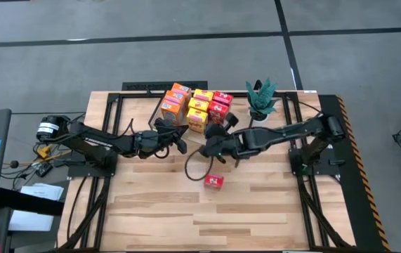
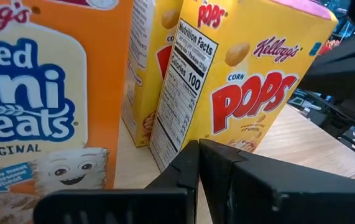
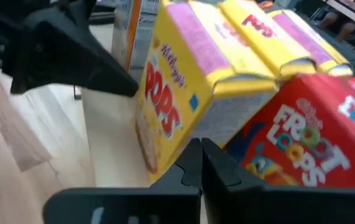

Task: Stack cereal on shelf
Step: Put the yellow cereal box aligned with the other orange cereal box on the shelf

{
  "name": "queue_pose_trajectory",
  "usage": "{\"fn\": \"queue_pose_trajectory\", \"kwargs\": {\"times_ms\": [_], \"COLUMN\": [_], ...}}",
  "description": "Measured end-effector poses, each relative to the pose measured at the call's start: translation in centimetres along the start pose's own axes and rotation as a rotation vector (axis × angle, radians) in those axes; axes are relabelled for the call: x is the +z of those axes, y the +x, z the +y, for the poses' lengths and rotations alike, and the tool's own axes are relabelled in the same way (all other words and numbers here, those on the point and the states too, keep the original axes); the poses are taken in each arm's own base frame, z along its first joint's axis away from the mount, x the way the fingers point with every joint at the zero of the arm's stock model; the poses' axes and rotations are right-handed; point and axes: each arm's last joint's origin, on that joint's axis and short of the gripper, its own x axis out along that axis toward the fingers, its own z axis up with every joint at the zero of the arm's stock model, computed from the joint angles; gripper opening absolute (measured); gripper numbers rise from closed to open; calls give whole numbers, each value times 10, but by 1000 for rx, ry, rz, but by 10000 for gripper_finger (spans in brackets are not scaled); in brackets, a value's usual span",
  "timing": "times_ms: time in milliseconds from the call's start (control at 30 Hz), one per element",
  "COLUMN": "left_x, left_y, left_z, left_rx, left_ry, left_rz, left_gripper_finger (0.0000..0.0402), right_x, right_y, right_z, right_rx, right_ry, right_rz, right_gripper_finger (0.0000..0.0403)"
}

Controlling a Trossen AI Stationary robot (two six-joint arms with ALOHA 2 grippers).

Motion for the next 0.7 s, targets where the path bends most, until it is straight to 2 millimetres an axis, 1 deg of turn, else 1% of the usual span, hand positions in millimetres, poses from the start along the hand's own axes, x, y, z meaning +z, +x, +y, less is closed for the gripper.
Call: {"fn": "queue_pose_trajectory", "kwargs": {"times_ms": [100,233,400,500,633,700], "left_x": [0,0,0,0,0,0], "left_y": [0,0,0,0,0,-1], "left_z": [0,0,0,0,0,-2], "left_rx": [0,0,-1,0,-5,-16], "left_ry": [0,0,0,0,-1,-2], "left_rz": [0,0,0,1,3,2], "left_gripper_finger": [0,0,0,0,0,0], "right_x": [3,5,7,7,10,11], "right_y": [5,10,11,11,-1,-13], "right_z": [-4,-6,-6,-7,-9,-12], "right_rx": [-3,33,53,52,68,76], "right_ry": [13,15,9,6,-3,-32], "right_rz": [-2,0,-3,0,-21,-27], "right_gripper_finger": [13,5,19,18,11,10]}}
